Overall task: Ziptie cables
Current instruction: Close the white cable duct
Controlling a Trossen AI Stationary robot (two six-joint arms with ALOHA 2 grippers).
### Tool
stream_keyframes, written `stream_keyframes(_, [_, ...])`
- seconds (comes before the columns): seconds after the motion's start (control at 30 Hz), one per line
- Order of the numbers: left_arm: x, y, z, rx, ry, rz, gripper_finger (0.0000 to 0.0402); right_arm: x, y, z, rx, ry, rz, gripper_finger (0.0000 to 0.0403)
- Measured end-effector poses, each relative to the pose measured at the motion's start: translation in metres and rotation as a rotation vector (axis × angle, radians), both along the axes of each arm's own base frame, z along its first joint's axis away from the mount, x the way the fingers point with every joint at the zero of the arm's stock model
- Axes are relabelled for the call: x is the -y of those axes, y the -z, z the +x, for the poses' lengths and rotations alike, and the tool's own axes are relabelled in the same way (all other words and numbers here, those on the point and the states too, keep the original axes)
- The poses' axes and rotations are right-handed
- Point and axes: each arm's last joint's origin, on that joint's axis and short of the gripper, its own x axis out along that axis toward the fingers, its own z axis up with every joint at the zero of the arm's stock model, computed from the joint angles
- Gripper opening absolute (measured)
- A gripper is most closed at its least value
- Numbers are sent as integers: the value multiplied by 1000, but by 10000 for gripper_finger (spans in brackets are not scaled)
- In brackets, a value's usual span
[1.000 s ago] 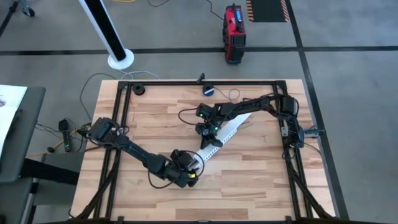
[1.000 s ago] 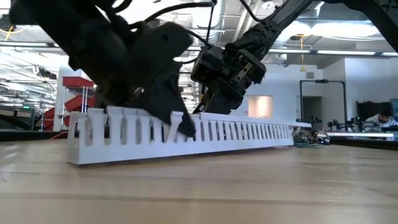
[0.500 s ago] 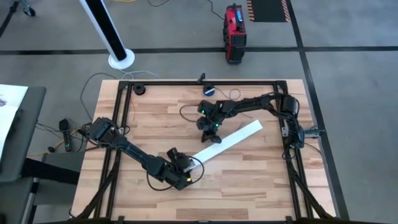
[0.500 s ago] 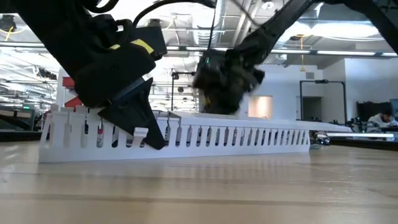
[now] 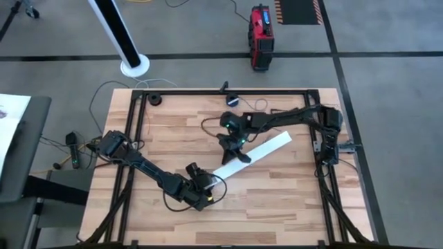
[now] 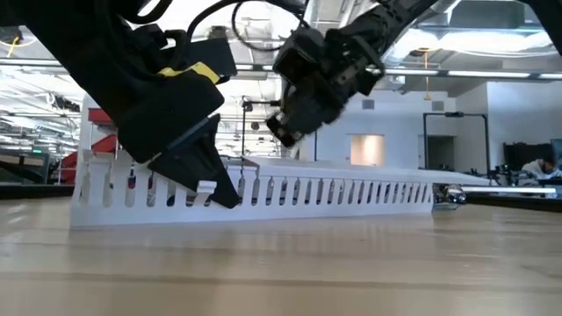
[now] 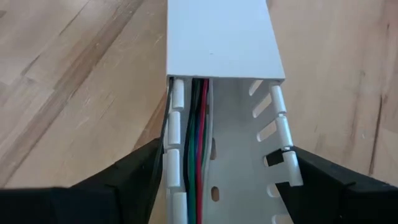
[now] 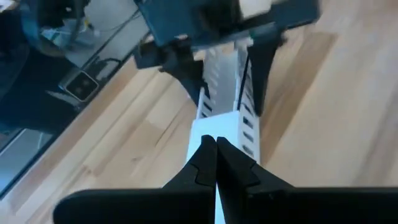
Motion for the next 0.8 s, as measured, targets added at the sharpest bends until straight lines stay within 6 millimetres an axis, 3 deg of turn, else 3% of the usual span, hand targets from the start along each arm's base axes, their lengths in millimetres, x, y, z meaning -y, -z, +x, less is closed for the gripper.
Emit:
stream_keyframes(0.37, [0, 0, 2, 28, -6, -5, 276, -21, 53, 12, -117, -70, 31, 0])
stream_keyframes(0.63, [1, -1, 4, 23, 40, 13, 276, -16, 82, 15, -193, -58, 98, 0])
stream_keyframes(0.8, [1, -2, 5, 29, 46, 32, 276, -7, 88, 14, -216, -45, 155, 0])
